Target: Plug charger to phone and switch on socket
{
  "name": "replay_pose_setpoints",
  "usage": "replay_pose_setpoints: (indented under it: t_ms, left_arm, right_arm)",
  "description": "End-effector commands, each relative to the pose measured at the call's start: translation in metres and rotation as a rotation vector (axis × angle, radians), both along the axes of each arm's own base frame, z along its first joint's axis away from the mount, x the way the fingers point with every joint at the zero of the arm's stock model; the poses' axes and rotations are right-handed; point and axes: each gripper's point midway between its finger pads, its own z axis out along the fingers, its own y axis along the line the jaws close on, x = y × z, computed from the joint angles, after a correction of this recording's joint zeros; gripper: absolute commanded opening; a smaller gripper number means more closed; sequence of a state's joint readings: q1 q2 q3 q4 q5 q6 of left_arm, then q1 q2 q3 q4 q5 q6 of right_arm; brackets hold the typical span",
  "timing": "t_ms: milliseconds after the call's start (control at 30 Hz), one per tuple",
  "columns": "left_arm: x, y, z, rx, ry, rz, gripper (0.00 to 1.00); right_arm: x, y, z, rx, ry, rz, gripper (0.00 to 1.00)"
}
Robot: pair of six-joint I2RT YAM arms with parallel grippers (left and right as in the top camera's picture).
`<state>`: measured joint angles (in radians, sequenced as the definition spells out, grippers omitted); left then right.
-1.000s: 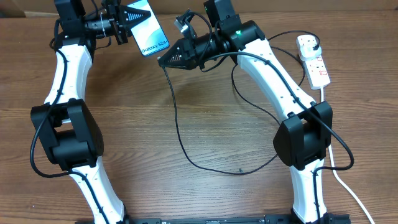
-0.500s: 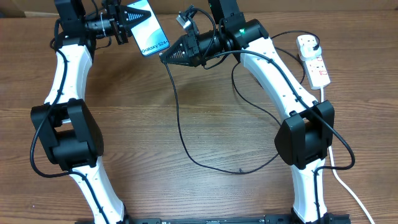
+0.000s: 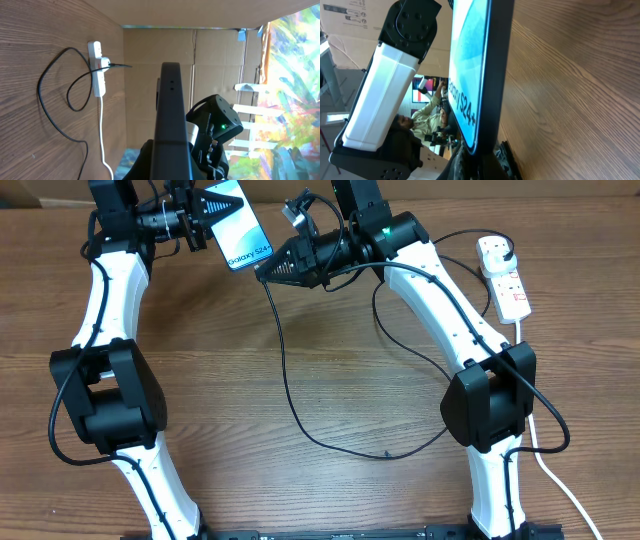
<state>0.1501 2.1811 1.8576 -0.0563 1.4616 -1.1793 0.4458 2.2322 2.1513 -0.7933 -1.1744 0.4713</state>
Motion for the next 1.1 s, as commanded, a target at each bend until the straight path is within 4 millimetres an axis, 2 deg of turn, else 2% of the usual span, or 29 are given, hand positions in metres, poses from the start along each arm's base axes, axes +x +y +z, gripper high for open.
replay_pose_setpoints:
  t_ms: [0, 233, 1067]
  left_arm:
    - [-0.0023, -0.0052, 0.0074, 0.003, -0.038, -0.020, 0.04]
    - [-0.0027, -0.0055, 0.0074, 0.005, -0.047, -0.023, 0.04]
    - [-0.0055, -0.0111, 0.0081, 0.000, -0.047, -0.043, 0.04]
  right_arm:
    - [-0.0051, 0.0030, 0.0094, 0.043, -0.005, 0.038, 0.04]
    - [-0.0067, 0.0034, 0.0124, 0.059, -0.008, 0.050, 0.04]
    - [-0.0006, 0.0015, 0.0042, 0.013, 0.004, 0.007, 0.04]
